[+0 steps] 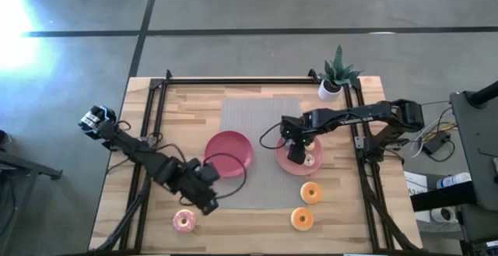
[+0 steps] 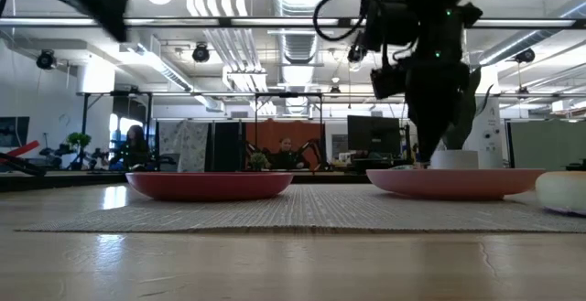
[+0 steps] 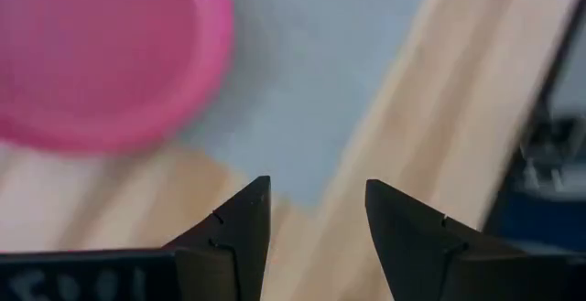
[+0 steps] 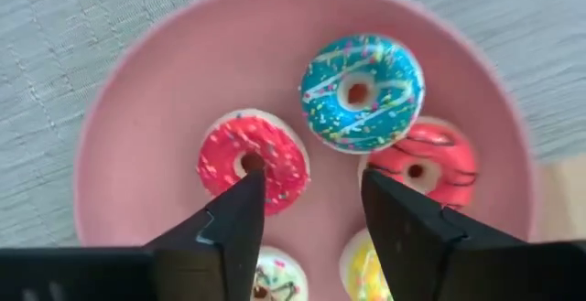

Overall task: Pick & Place donuts
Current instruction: Put the large pink donut on the pink plate

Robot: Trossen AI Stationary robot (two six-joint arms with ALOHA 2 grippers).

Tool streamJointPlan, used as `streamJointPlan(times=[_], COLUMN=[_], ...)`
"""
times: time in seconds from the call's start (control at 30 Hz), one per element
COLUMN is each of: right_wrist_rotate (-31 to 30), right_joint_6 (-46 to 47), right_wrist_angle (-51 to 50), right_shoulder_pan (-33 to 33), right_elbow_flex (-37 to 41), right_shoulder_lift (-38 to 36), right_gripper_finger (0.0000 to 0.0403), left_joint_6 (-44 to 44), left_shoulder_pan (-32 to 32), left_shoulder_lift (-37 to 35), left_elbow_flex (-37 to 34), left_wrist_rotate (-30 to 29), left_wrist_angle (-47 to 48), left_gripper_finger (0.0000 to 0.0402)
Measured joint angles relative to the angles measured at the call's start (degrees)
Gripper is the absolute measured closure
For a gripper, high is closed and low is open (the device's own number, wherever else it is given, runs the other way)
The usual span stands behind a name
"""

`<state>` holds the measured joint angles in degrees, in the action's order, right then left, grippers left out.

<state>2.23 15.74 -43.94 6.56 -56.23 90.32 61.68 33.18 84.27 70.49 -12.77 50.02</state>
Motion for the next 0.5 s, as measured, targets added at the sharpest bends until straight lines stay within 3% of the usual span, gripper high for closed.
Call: streamJointPlan(times=[0.17, 0.33, 0.4, 0.5], right_wrist_rotate=[-0.9, -0.9, -0.9, -0.8], right_joint_6=[-2.3, -2.5, -2.4, -2.4], right_wrist_angle=[0.1, 1.6, 1.8, 2.4], right_shoulder_pan=[-1.7, -2.6, -2.7, -2.7], right_elbow_flex=[-2.2, -2.9, -3.1, -3.4], right_shoulder_lift=[-1.0, -1.0, -1.0, -1.0], right_gripper_finger=[0.0218, 0.022, 0.022, 0.0218], left_joint_6=[6.3, 22.5, 28.8, 31.5], left_shoulder_pan=[7.4, 13.2, 14.0, 14.8], left_shoulder_lift=[0.0, -0.8, -2.0, -4.1], left_elbow_flex=[-2.2, -9.9, -14.9, -22.4], left_wrist_rotate=[5.1, 7.1, 10.6, 12.3], left_wrist_angle=[-0.1, 0.6, -3.2, -15.9], left_gripper_finger=[0.0248, 0.0248, 0.0248, 0.0248])
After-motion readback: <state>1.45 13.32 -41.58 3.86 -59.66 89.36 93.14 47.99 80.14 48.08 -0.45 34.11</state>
